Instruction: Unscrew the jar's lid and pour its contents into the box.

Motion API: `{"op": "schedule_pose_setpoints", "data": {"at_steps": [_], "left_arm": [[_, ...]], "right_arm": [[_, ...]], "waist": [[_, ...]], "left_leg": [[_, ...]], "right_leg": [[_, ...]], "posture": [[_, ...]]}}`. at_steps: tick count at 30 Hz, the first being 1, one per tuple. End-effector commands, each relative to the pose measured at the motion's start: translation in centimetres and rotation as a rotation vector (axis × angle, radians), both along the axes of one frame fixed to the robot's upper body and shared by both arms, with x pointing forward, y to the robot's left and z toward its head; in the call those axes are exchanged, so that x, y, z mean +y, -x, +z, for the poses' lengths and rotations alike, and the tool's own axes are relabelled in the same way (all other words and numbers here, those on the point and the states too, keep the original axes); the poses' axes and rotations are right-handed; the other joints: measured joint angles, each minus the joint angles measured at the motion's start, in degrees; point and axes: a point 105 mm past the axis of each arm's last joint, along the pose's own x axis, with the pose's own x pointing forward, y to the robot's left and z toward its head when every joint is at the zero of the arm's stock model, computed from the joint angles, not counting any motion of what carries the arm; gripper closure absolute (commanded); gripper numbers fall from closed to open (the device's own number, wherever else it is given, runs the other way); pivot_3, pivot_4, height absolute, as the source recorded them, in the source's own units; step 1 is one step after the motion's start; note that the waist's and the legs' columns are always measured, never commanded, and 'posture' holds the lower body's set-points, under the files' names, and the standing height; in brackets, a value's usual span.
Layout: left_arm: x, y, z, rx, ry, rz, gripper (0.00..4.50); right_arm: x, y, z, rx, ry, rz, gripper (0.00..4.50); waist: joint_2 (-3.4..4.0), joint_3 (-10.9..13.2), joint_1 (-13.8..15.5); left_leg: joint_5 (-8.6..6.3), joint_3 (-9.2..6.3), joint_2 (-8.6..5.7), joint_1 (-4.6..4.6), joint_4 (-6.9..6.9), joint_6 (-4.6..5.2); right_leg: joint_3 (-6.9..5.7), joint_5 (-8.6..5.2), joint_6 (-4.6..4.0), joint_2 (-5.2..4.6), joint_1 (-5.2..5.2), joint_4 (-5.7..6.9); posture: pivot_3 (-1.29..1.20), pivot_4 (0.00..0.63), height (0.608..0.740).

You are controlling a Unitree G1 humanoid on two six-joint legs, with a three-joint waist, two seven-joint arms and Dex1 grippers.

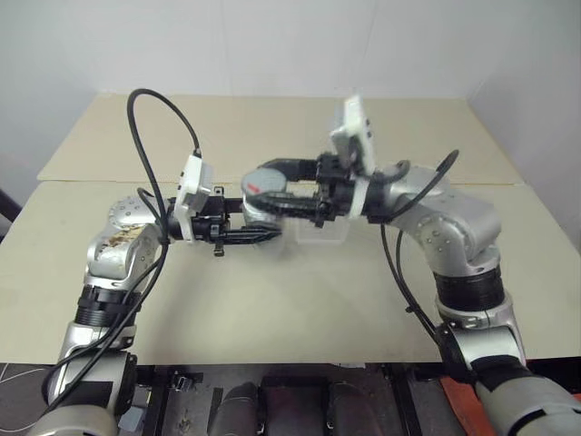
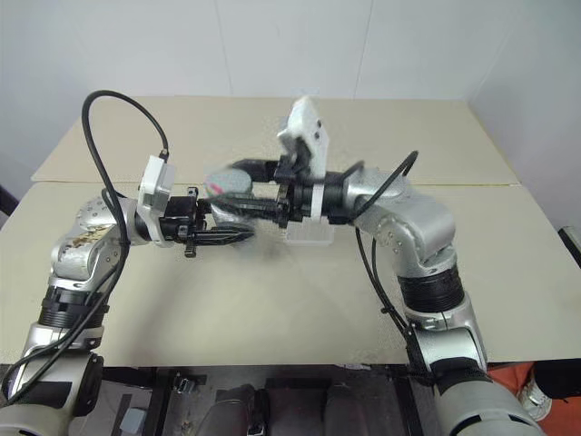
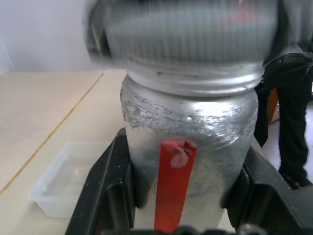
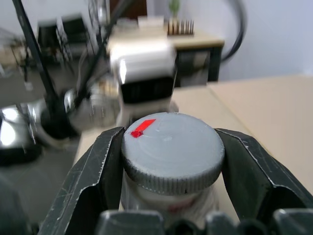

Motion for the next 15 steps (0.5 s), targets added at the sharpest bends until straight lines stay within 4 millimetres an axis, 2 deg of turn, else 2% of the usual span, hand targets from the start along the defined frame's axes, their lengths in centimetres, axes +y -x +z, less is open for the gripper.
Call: {"op": "schedule_pose_setpoints", "data": {"at_steps": [1, 4, 7, 10, 13, 15], "left_arm": [[0.0, 0.4, 0.7, -0.04, -0.003, -0.005, 2.59], [0.2, 0.2, 0.7, -0.038, 0.0, 0.015, 2.59], [0.6, -0.1, 0.8, -0.041, 0.009, 0.05, 2.59], [1.1, -0.3, 0.9, -0.042, 0.017, 0.088, 2.59], [1.5, -0.4, 0.9, -0.044, 0.023, 0.122, 2.59], [1.8, -0.7, 0.9, -0.041, 0.022, 0.15, 2.59]], "right_arm": [[-1.5, 0.2, 2.7, -0.046, -0.081, -0.033, 1.75], [-3.6, -1.6, 2.1, -0.077, -0.058, -0.204, 1.75], [-6.6, -3.7, 0.6, -0.067, -0.035, -0.421, 1.75], [-10.7, -5.6, -2.4, -0.07, 0.024, -0.683, 1.75], [-13.9, -6.3, -6.1, -0.036, 0.12, -0.863, 1.75], [-15.6, -6.4, -9.7, 0.026, 0.205, -0.943, 1.75]], "waist": [[0.0, 0.0, 0.08], [0.0, 0.0, 0.13], [0.0, 0.0, 0.2], [0.0, 0.0, 0.2], [0.0, 0.0, 0.07], [0.0, 0.0, 0.03]], "left_leg": [[0.0, 0.0, 0.0, 0.0, 0.0, 0.0], [-0.01, -0.01, -0.01, 0.0, 0.0, 0.02], [-0.02, -0.01, -0.02, 0.0, 0.0, 0.03], [-0.01, 0.03, -0.02, -0.01, -0.04, 0.02], [-0.01, 0.05, -0.04, -0.03, -0.05, 0.01], [0.0, 0.06, -0.04, -0.03, -0.05, 0.0]], "right_leg": [[0.0, 0.0, 0.0, 0.0, 0.0, -0.01], [-0.01, 0.0, 0.0, -0.01, 0.03, -0.03], [-0.02, 0.0, 0.0, -0.02, 0.04, -0.06], [0.0, 0.0, 0.01, -0.02, 0.02, -0.06], [0.03, -0.01, 0.01, -0.02, -0.02, -0.08], [0.05, 0.0, 0.01, -0.02, -0.03, -0.09]], "posture": [[0.0, 0.15, 0.74], [0.0, 0.15, 0.74], [0.0, 0.15, 0.74], [0.0, 0.15, 0.74], [0.0, 0.15, 0.74], [0.0, 0.15, 0.74]]}}
